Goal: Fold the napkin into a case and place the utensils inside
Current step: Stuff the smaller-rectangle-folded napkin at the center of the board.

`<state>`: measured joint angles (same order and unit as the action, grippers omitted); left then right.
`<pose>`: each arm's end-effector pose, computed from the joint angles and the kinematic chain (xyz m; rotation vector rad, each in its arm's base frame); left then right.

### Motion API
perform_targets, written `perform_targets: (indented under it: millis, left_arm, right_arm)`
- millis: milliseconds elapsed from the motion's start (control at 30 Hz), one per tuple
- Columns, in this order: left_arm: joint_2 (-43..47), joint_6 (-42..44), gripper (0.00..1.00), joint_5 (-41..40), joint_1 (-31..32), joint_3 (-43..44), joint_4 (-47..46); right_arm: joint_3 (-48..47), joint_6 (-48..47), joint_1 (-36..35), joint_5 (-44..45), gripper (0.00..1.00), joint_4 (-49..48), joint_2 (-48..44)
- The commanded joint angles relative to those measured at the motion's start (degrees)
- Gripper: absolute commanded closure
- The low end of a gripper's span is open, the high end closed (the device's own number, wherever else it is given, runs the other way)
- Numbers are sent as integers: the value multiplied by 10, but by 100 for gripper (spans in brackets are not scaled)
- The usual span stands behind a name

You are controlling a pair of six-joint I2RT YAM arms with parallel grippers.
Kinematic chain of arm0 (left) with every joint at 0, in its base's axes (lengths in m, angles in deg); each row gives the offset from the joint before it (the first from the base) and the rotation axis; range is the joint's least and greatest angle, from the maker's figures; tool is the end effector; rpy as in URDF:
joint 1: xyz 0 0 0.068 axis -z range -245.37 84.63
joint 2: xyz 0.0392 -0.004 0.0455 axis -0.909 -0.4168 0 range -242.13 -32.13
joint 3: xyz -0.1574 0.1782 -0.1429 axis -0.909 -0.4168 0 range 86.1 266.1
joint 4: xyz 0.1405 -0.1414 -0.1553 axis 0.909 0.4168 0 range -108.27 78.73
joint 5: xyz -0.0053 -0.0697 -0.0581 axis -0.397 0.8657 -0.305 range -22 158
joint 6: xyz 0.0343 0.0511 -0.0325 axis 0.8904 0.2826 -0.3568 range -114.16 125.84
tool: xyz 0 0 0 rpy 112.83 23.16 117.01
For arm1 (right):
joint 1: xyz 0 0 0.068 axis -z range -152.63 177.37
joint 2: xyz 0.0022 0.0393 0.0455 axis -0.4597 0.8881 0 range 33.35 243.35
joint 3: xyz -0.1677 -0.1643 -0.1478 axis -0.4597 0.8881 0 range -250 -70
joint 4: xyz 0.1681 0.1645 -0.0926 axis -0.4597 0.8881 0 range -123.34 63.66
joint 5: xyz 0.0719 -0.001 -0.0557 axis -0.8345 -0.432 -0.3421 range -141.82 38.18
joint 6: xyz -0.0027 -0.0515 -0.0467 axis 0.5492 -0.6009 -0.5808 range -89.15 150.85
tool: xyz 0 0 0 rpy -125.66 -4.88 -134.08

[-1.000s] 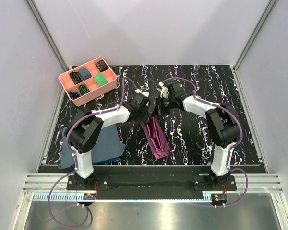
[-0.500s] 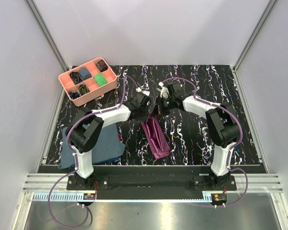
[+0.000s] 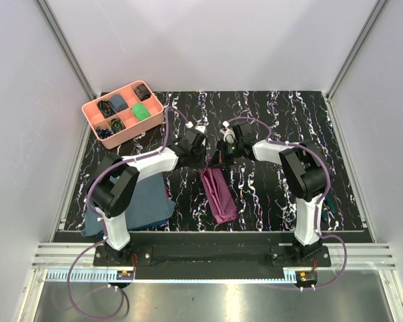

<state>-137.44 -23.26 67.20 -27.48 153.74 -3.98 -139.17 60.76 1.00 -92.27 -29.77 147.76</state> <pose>0.3119 -0.2416 0.1733 0.1884 2.5337 -0.4685 0.3571 0.2179 0.1450 -0.2729 2.5496 1.2753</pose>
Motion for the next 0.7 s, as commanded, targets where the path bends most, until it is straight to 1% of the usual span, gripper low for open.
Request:
perform_targets:
  millis: [0, 167, 300, 400, 433, 467, 500, 633, 667]
  left_arm:
    - [50, -26, 100, 24, -7, -16, -54]
    - [52, -57, 100, 64, -7, -33, -80]
    - [56, -75, 100, 78, -6, -51, -102]
    - [58, -85, 100, 80, -7, -65, -117]
    - [58, -85, 100, 81, -10, -66, -114]
    - [58, -84, 100, 82, -13, -66, -113]
    - [60, -85, 100, 83, -21, -68, -118]
    - [57, -90, 100, 92, -29, -64, -120]
    - [57, -90, 100, 92, -29, -62, -117]
  right_arm:
    - [16, 64, -8, -21, 100, -91, 15]
    - [40, 115, -10, 4, 100, -153, 20]
    - [38, 133, -22, 12, 100, -173, 46]
    - [22, 113, -45, 24, 100, -146, 57]
    - [16, 88, -46, 25, 100, -132, 57]
    - [11, 73, -45, 29, 100, -96, 55]
    - [11, 60, -46, 42, 100, -83, 48]
    - [11, 17, -45, 39, 99, -45, 31]
    - [18, 15, -44, 41, 97, -38, 23]
